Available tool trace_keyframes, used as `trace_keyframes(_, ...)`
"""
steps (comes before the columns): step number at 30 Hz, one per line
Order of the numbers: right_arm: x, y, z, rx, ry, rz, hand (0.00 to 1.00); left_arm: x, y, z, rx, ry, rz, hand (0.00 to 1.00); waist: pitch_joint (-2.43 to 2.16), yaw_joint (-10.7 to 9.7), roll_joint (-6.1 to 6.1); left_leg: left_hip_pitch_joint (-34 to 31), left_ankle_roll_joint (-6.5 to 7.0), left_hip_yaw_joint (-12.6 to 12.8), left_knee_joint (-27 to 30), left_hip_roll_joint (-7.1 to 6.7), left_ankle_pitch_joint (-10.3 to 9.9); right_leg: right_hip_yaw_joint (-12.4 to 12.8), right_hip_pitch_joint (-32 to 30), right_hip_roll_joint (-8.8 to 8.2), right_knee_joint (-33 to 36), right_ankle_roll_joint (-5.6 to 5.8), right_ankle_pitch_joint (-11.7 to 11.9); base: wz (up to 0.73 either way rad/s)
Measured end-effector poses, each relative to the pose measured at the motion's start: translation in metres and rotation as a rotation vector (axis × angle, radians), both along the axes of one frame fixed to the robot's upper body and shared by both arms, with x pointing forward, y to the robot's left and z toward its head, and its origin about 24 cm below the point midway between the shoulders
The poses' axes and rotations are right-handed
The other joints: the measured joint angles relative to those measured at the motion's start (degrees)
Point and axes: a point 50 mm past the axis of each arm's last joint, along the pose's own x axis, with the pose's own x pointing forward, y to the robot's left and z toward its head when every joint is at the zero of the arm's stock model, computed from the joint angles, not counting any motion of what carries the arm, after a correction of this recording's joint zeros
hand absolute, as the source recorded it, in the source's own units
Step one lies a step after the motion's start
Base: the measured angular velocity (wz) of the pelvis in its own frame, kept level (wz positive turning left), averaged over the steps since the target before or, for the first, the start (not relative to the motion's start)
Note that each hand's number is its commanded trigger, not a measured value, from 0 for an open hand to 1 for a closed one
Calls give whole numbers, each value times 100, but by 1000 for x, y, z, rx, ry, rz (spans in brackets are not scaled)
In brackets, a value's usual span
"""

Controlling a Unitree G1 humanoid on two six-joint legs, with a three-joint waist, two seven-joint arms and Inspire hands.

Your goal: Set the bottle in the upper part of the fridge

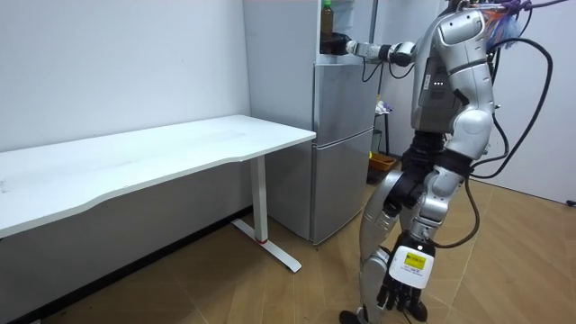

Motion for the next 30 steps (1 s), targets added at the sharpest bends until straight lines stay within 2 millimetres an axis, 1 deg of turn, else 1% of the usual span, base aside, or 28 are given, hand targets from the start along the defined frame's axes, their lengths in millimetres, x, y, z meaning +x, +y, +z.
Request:
trace_keyframes(11,-2,2,-1,-2,-5,10,0,0,0,0,-7,0,-2,0,-6,-25,-1,8,-2,0,4,-2,-4,0,10,2,-1,1,-5,0)
trace_keyframes(14,-3,2,-2,-2,-4,10,0,1,0,0,-7,-5,-4,0,-15,-25,-8,9,-2,0,4,-2,-4,-1,11,2,1,1,-5,0)
trace_keyframes(16,-3,1,-4,-3,3,7,0,1,0,0,-5,-5,-6,0,-37,-23,-12,20,-2,3,3,-3,-4,3,15,0,2,1,-5,0)
trace_keyframes(19,-4,1,-6,1,8,4,0,1,0,1,-4,-4,-5,0,-44,-22,-7,71,-2,4,-10,-7,-5,6,56,-4,8,1,-5,0)
trace_keyframes(27,-6,3,-10,26,6,2,0,0,0,1,0,-7,-6,0,-46,-30,10,145,-1,16,-48,-11,-4,18,105,-11,3,3,-6,0)
trace_keyframes(30,-6,3,-10,45,2,1,0,0,-1,0,-3,-9,-5,0,-47,-32,42,193,1,27,-59,-20,-5,23,135,-25,2,13,-12,0)
